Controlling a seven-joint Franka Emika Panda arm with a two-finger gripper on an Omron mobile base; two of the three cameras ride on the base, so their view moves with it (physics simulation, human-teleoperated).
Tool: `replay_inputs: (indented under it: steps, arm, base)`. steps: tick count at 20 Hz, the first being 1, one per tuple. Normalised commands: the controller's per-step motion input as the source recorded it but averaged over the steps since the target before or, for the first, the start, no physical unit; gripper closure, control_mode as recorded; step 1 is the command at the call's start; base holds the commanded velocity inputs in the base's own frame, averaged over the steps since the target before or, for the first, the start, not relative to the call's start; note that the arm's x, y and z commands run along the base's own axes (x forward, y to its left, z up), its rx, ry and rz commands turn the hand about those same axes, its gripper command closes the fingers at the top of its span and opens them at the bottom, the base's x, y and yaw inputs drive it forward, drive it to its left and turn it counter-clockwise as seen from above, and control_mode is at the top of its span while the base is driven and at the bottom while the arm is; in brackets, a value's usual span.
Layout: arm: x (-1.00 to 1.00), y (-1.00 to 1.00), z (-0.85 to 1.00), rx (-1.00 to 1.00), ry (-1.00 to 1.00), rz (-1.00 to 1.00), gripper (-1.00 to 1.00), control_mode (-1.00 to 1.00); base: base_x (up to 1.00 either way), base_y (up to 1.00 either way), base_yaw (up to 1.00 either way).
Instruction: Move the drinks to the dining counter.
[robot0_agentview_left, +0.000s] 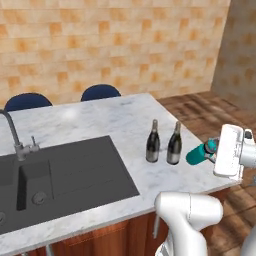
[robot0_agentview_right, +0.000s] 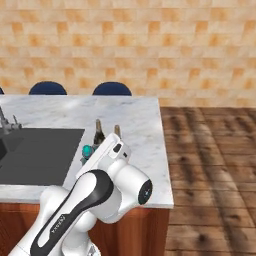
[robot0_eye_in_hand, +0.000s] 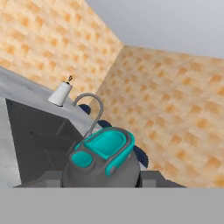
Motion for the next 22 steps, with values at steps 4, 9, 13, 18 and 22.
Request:
replay_inputs:
  steps: [4, 9, 13, 18, 22]
  arm:
    - [0.00, 0.00, 0.00, 0.00, 0.00, 0.00, 1.00, 1.00]
    - [0.00, 0.00, 0.00, 0.00, 0.00, 0.00, 1.00, 1.00]
    - [0.00, 0.00, 0.00, 0.00, 0.00, 0.00, 1.00, 1.00]
    - [0.31, 0.06, -0.04, -0.04, 0.33, 0.09, 1.00, -1.00]
    - [0.13, 0.00, 0.00, -0.04, 0.32, 0.01, 1.00, -1.00]
  base:
    - [0.84, 0.00, 0.34]
    - [0.62, 0.00, 0.28]
    - [0.37, 0.02, 0.15]
    - [0.00, 0.00, 0.00]
    - [0.00, 0.00, 0.00]
